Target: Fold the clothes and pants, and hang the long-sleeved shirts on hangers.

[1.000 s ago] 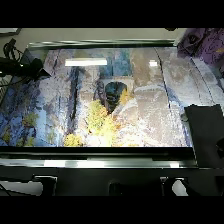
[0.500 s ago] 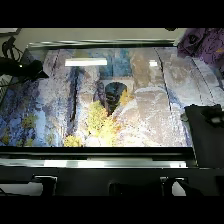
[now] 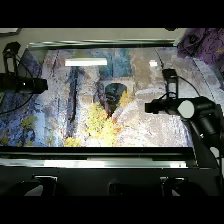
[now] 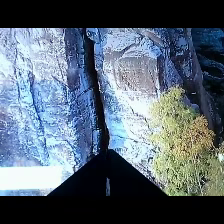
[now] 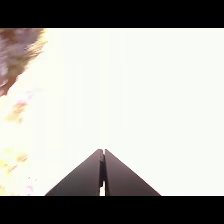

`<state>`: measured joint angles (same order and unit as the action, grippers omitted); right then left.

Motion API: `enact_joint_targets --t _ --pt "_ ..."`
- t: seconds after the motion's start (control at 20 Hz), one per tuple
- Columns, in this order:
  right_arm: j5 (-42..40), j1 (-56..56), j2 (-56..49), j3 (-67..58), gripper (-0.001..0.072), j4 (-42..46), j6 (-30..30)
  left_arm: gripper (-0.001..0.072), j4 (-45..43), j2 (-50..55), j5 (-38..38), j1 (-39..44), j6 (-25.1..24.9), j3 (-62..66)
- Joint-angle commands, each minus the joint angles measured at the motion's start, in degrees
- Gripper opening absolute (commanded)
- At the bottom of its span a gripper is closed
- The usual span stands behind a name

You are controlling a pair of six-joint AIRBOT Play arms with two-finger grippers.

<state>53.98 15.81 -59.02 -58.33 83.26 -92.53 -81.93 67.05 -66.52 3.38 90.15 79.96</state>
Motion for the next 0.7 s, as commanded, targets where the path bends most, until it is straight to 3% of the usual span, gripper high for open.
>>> enact_joint_targets --t 0.0,0.65 --pt "0.39 5.55 0.04 -0.07 0.004 -0.74 0.39 0.0021 -4.57 -4.61 2.95 0.63 -0.2 -3.8" --pt "-0.35 5.44 0.04 -0.04 0.004 -0.11 0.42 0.0022 -5.29 -3.89 1.64 0.66 -0.2 -3.87"
